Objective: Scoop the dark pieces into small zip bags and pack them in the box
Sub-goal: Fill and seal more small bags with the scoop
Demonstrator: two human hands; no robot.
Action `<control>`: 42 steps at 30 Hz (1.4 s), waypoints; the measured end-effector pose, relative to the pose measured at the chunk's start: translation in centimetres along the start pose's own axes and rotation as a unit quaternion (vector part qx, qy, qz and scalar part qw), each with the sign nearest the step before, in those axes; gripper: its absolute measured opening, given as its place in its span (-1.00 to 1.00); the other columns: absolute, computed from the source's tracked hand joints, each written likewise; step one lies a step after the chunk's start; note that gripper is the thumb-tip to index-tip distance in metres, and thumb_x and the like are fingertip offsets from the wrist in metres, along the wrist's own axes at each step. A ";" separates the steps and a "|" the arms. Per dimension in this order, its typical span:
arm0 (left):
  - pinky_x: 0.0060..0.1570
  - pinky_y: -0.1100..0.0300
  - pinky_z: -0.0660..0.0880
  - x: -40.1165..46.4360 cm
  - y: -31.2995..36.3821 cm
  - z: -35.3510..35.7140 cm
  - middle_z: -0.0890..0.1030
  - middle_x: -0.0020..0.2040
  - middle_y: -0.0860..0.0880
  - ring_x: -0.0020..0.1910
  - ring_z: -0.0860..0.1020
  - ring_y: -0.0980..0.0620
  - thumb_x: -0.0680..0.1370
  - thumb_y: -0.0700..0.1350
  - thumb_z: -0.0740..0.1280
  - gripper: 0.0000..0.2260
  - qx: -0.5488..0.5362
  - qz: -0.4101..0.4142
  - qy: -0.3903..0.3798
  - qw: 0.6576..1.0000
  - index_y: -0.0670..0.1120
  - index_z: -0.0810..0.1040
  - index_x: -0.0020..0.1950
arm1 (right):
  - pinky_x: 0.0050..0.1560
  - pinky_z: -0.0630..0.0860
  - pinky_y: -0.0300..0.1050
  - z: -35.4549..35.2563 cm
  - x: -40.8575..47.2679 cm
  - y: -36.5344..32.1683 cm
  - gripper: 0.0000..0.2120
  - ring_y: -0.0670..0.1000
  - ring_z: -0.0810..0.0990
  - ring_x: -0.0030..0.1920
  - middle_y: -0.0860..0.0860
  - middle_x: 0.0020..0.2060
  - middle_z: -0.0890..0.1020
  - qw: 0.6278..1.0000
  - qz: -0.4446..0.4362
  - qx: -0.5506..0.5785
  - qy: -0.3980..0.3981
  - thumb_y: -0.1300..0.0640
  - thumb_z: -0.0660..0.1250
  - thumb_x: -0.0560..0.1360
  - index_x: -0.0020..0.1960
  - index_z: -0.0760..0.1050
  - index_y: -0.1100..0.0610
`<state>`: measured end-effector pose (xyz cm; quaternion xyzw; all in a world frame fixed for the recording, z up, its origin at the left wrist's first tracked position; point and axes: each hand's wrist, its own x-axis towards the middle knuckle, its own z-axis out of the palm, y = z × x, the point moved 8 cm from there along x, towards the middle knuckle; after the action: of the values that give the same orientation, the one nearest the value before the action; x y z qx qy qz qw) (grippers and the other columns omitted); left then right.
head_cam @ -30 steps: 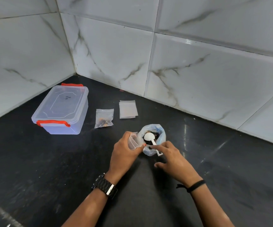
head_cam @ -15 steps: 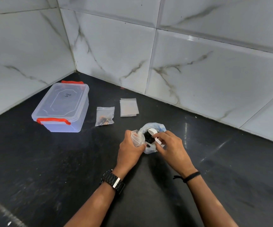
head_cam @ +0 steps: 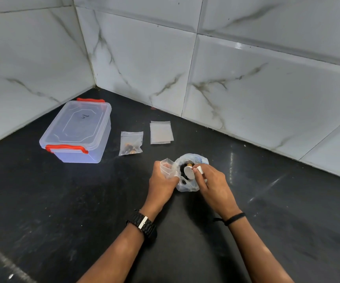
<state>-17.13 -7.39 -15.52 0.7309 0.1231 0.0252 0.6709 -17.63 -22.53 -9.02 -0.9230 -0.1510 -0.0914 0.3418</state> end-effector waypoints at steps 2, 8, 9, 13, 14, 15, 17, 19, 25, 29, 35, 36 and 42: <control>-0.03 0.15 0.53 0.1 -0.2 0.1 0.58 -0.05 0.00 -0.06 0.58 0.04 0.40 -0.29 0.38 -0.67 -0.006 -0.001 -0.002 1.000 -0.01 0.42 0.08 | -0.03 0.53 -0.12 0.0 0.0 -0.1 -0.78 -0.04 0.57 -0.09 -0.01 -0.09 0.61 1.000 -0.006 -0.006 -0.001 0.09 0.16 0.62 0.03 0.55 0.16; -0.08 0.18 0.52 0.2 -0.1 0.0 0.58 -0.06 0.01 -0.10 0.57 0.06 0.42 -0.30 0.38 -0.68 -0.029 0.002 0.000 1.000 -0.02 0.43 0.09 | -0.11 0.52 -0.15 0.5 0.4 0.4 -0.77 -0.06 0.56 -0.16 -0.04 -0.15 0.60 1.000 0.016 0.001 -0.007 0.08 0.16 0.62 -0.03 0.54 0.15; -0.08 0.19 0.52 0.2 -0.1 0.1 0.58 -0.06 0.01 -0.09 0.57 0.06 0.41 -0.29 0.38 -0.67 -0.028 0.001 0.001 1.000 -0.02 0.43 0.09 | -0.17 0.52 -0.10 0.5 0.5 0.9 -0.75 -0.03 0.55 -0.22 -0.01 -0.22 0.60 0.999 0.031 0.009 0.002 0.08 0.16 0.62 -0.09 0.52 0.17; -0.13 0.23 0.49 0.2 -0.3 0.2 0.58 -0.04 0.00 -0.08 0.57 0.07 0.41 -0.28 0.40 -0.65 -0.029 -0.002 -0.002 1.000 -0.02 0.42 0.12 | -0.24 0.53 -0.06 0.1 0.8 2.5 -0.72 0.05 0.58 -0.27 0.08 -0.30 0.61 0.986 0.124 0.101 0.043 0.09 0.17 0.61 -0.15 0.52 0.22; -0.13 0.22 0.50 0.2 -0.4 0.2 0.59 -0.04 0.00 -0.08 0.58 0.08 0.42 -0.27 0.40 -0.65 -0.029 -0.001 -0.003 1.000 -0.01 0.42 0.12 | -0.22 0.55 -0.13 0.0 0.8 2.6 -0.74 0.01 0.61 -0.25 0.04 -0.29 0.63 0.982 0.139 0.119 0.047 0.08 0.18 0.60 -0.12 0.54 0.19; -0.11 0.20 0.51 0.2 -0.5 0.2 0.59 -0.03 0.00 -0.07 0.58 0.07 0.41 -0.28 0.40 -0.65 -0.032 0.000 -0.004 0.999 0.00 0.42 0.11 | -0.21 0.54 -0.19 0.0 0.9 2.5 -0.75 -0.02 0.62 -0.23 0.02 -0.27 0.64 0.981 0.142 0.123 0.043 0.06 0.18 0.60 -0.10 0.56 0.16; -0.05 0.13 0.55 0.3 -0.6 0.2 0.59 -0.02 -0.02 -0.06 0.59 0.03 0.41 -0.30 0.39 -0.65 -0.040 0.003 -0.006 0.999 0.03 0.42 0.09 | -0.20 0.54 -0.18 0.2 1.1 2.1 -0.74 0.00 0.62 -0.21 0.03 -0.26 0.64 0.986 0.130 0.103 0.006 0.06 0.19 0.60 -0.10 0.57 0.17; -0.04 0.10 0.56 0.3 -0.6 0.2 0.59 -0.03 -0.04 -0.06 0.59 0.01 0.40 -0.32 0.38 -0.64 -0.046 0.004 -0.001 0.999 0.04 0.42 0.07 | -0.18 0.56 -0.11 0.6 1.2 1.8 -0.75 0.02 0.62 -0.21 0.06 -0.24 0.64 0.988 0.121 0.084 -0.035 0.06 0.18 0.60 -0.09 0.56 0.17; -0.13 0.15 0.53 0.3 -0.3 -0.2 0.57 -0.12 -0.01 -0.16 0.54 0.07 0.41 -0.38 0.34 -0.67 -0.083 0.021 0.022 0.996 -0.02 0.44 0.05 | -0.38 0.41 -0.18 -0.5 1.0 2.5 -0.72 0.00 0.42 -0.37 0.25 -0.27 0.57 0.980 0.157 0.117 0.039 0.09 0.17 0.58 -0.16 0.44 0.29; -0.08 0.05 0.54 0.6 -0.8 0.0 0.57 -0.11 -0.02 -0.14 0.55 0.07 0.40 -0.35 0.33 -0.67 -0.102 0.014 0.005 0.995 0.02 0.45 0.02 | -0.20 0.53 -0.07 0.3 0.8 1.9 -0.73 0.08 0.59 -0.23 0.11 -0.27 0.61 0.982 0.147 0.115 0.008 0.05 0.16 0.60 -0.11 0.50 0.21; 0.01 0.03 0.58 0.4 -1.1 1.1 0.58 -0.01 -0.06 -0.02 0.60 0.00 0.42 -0.29 0.36 -0.64 -0.115 -0.019 -0.046 0.992 0.01 0.39 0.13 | -0.34 0.47 -0.38 0.5 0.8 2.5 -0.76 0.00 0.62 -0.26 0.07 -0.29 0.64 0.967 0.191 0.161 0.045 0.10 0.18 0.59 -0.18 0.49 0.18; 0.00 0.02 0.58 0.4 -1.2 1.1 0.59 0.01 -0.07 -0.01 0.60 -0.01 0.42 -0.27 0.39 -0.63 -0.116 -0.022 -0.047 0.992 0.00 0.38 0.13 | -0.35 0.46 -0.39 0.5 0.8 2.4 -0.76 -0.01 0.61 -0.27 0.09 -0.29 0.64 0.966 0.193 0.166 0.049 0.11 0.18 0.58 -0.19 0.49 0.20; -0.17 0.13 0.52 1.0 -1.6 0.3 0.57 -0.11 -0.02 -0.13 0.56 0.05 0.43 -0.27 0.41 -0.71 -0.091 -0.010 -0.012 0.996 -0.04 0.40 0.04 | -0.36 0.44 -0.11 0.3 0.6 2.1 -0.73 0.03 0.50 -0.38 0.08 -0.38 0.55 0.971 0.182 0.125 0.088 0.09 0.18 0.59 -0.23 0.43 0.21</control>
<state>-16.29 -7.34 -17.30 0.6659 0.1196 0.0214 0.7361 -16.33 -23.70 -10.33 -0.8733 0.0397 -0.0887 0.4774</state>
